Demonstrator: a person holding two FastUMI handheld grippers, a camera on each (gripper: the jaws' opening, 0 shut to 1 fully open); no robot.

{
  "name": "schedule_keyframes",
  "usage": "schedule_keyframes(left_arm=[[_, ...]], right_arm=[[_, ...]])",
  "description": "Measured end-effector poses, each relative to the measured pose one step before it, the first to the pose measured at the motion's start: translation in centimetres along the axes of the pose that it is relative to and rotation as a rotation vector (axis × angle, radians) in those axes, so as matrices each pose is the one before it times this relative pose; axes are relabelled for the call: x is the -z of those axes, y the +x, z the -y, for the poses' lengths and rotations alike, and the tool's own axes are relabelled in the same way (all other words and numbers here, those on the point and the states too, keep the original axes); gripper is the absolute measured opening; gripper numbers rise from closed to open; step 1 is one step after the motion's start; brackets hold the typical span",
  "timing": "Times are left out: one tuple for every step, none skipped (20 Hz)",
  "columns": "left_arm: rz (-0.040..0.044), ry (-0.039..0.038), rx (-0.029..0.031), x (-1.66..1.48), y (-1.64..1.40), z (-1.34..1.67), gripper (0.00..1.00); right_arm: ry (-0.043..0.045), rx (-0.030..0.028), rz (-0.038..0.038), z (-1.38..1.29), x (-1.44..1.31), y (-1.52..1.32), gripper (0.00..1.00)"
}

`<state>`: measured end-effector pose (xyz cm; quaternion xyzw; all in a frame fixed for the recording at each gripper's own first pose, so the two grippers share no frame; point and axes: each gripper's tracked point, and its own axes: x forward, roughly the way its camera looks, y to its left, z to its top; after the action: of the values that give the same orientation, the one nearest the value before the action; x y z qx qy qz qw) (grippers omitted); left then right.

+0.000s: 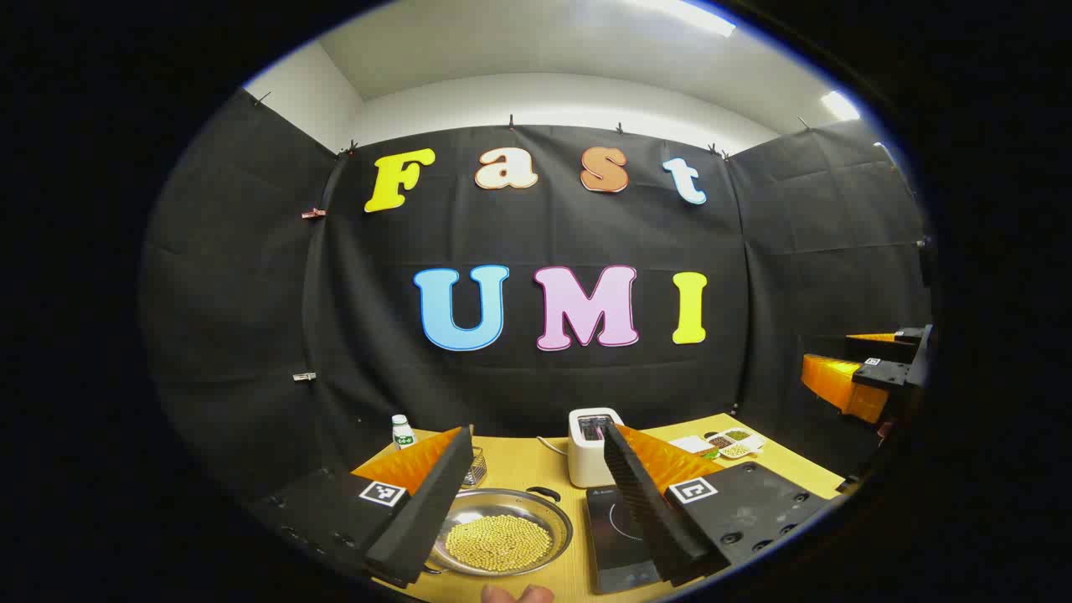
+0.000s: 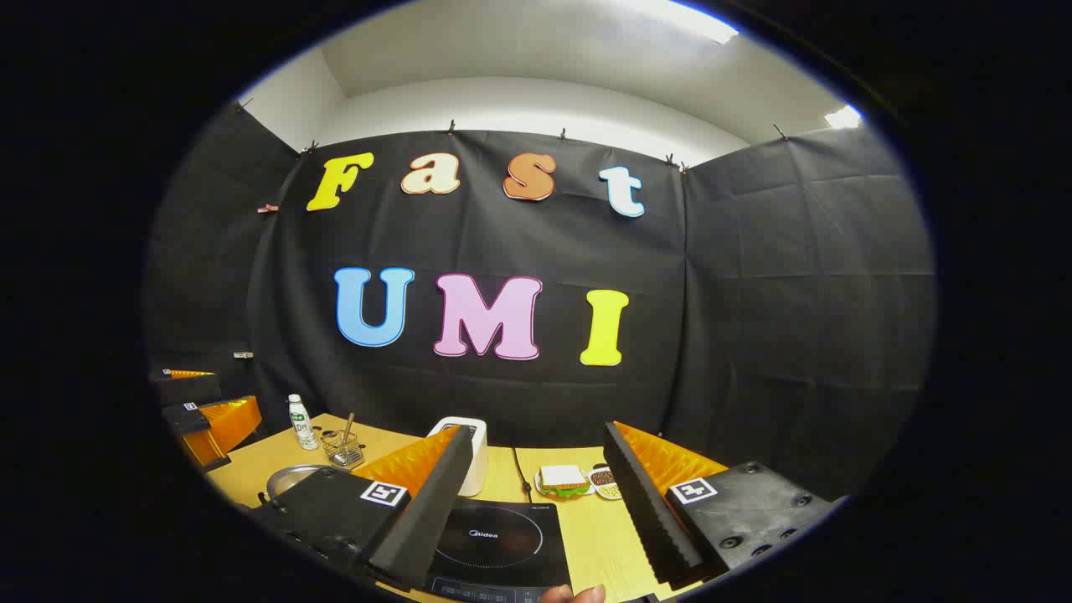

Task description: First push the handle of the pot to place it horizontally, then grasp the pot with both hands and set it on the induction cooktop.

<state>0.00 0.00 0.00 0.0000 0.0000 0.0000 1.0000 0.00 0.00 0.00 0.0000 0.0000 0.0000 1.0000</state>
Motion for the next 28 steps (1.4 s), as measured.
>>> schedule_keyframes(left_arm=[[0.00061, -0.0013, 0.0015, -0.023, -0.047, 0.072, 0.98], [0.00018, -0.00065, 0.00014, 0.042, 0.054, 0.031, 0.98], [-0.00202, -0.001, -0.00111, 0.006, 0.022, -0.061, 0.98], [-0.00161, -0.00114, 0.00138, 0.239, 0.02, 0.066, 0.98], [-0.00053, -0.00114, 0.00024, -0.06, 0.004, 0.024, 0.98], [0.00173, -0.00091, -0.00002, -0.021, 0.004, -0.062, 0.98], [0.00155, -0.00011, 0.00039, -0.147, 0.024, 0.014, 0.98], [0.00023, 0.00095, 0.00024, 0.123, 0.005, -0.01, 0.98], [0.00042, 0.0009, -0.00011, -0.051, 0.007, -0.038, 0.98], [-0.00041, 0.00037, 0.00116, 0.082, 0.008, -0.016, 0.98], [0.00031, 0.00046, -0.00013, -0.015, 0.017, -0.036, 0.98], [-0.00013, -0.00116, -0.0012, 0.023, -0.01, -0.017, 0.98], [0.00046, -0.00225, -0.00167, -0.066, 0.028, -0.054, 0.98], [0.00066, -0.00254, -0.00162, 0.134, 0.029, -0.036, 0.98], [-0.00039, -0.0014, -0.00104, -0.116, 0.047, -0.042, 0.98], [-0.00178, -0.00028, 0.00052, 0.111, 0.005, 0.053, 0.98], [-0.00041, -0.00011, 0.00062, -0.057, 0.018, -0.003, 0.98], [0.00125, -0.00005, 0.00243, 0.029, -0.013, 0.088, 0.98], [0.00216, -0.00002, 0.00073, -0.076, 0.016, 0.04, 0.98], [0.00218, -0.00028, 0.00039, -0.07, -0.021, -0.024, 0.98], [0.00317, -0.00079, 0.00374, -0.183, -0.042, 0.094, 0.98], [0.00193, -0.00228, 0.00905, 0.054, 0.012, 0.24, 0.98], [-0.00048, -0.00541, 0.01974, 0.117, 0.059, 0.438, 0.98], [-0.00209, -0.00558, 0.02164, 0.035, -0.098, 0.514, 0.94], [-0.00244, -0.0003, 0.00894, -0.02, -0.149, 0.206, 0.77], [-0.00194, -0.00299, 0.01971, 0.039, -0.041, 0.093, 0.61], [-0.00853, -0.0056, 0.02668, 0.083, -0.201, 0.522, 0.44], [-0.01414, -0.00109, 0.01632, 0.497, -0.243, 0.391, 0.27]], right_arm=[[0.00384, -0.00177, 0.00129, -0.095, -0.07, -0.055, 0.98], [0.00159, -0.0016, 0.00098, -0.033, -0.038, -0.13, 0.98], [-0.00038, -0.00122, -0.00048, -0.051, 0.013, -0.005, 0.98], [-0.0002, -0.00212, 0.00005, -0.047, 0.076, -0.062, 0.96], [-0.00033, -0.00101, 0.00056, -0.07, -0.002, -0.028, 0.98], [-0.00047, 0.00177, 0.00124, 0.033, -0.091, 0.036, 0.98], [-0.00002, -0.00084, -0.00069, -0.04, -0.016, 0.031, 0.98], [-0.00047, 0.00119, 0.0007, 0.005, 0.02, -0.038, 0.98], [-0.00039, 0.00211, 0.00071, 0.093, -0.047, 0.033, 0.98], [-0.00003, 0.00117, 0.00148, 0.007, -0.085, -0.014, 0.96], [0.00027, 0.00205, 0.00029, 0.011, -0.053, 0.02, 0.96], [0.00036, 0.00219, -0.00049, 0.085, 0.051, -0.018, 0.98], [-0.00055, 0.00199, -0.00085, 0.017, -0.014, -0.004, 0.96], [-0.00095, 0.00191, -0.00021, 0.044, 0.042, -0.04, 0.96], [-0.00042, 0.00052, 0.00001, 0.036, -0.005, -0.015, 0.96], [-0.00107, 0.00198, 0.0003, 0.113, 0.013, 0.008, 0.96], [-0.0003, 0.00177, 0.00083, 0.085, -0.041, 0.012, 0.96], [0.00161, 0.00009, 0.00078, -0.038, -0.059, -0.018, 0.96], [0.00008, 0.00088, -0.00018, -0.042, -0.04, 0.042, 0.96], [-0.00065, 0.00057, 0.00038, 0.022, 0.014, 0.013, 0.96], [-0.00111, -0.00014, -0.0016, 0.002, -0.006, -0.023, 0.96], [-0.0009, -0.00106, -0.00039, -0.018, 0.023, -0.147, 0.96], [-0.00232, 0.00096, -0.00062, 0.009, -0.059, -0.033, 0.96], [-0.00105, -0.0012, -0.00066, 0.011, 0.074, -0.065, 0.96], [0.0003, 0.0017, 0.00363, 0.069, -0.095, -0.015, 0.96], [0.00068, -0.0004, 0.00163, -0.036, -0.116, 0.009, 0.98], [-0.00097, 0.00064, -0.00014, -0.024, 0.067, 0.066, 0.98], [-0.00115, -0.00002, -0.00193, 0.027, 0.061, -0.023, 0.98]])
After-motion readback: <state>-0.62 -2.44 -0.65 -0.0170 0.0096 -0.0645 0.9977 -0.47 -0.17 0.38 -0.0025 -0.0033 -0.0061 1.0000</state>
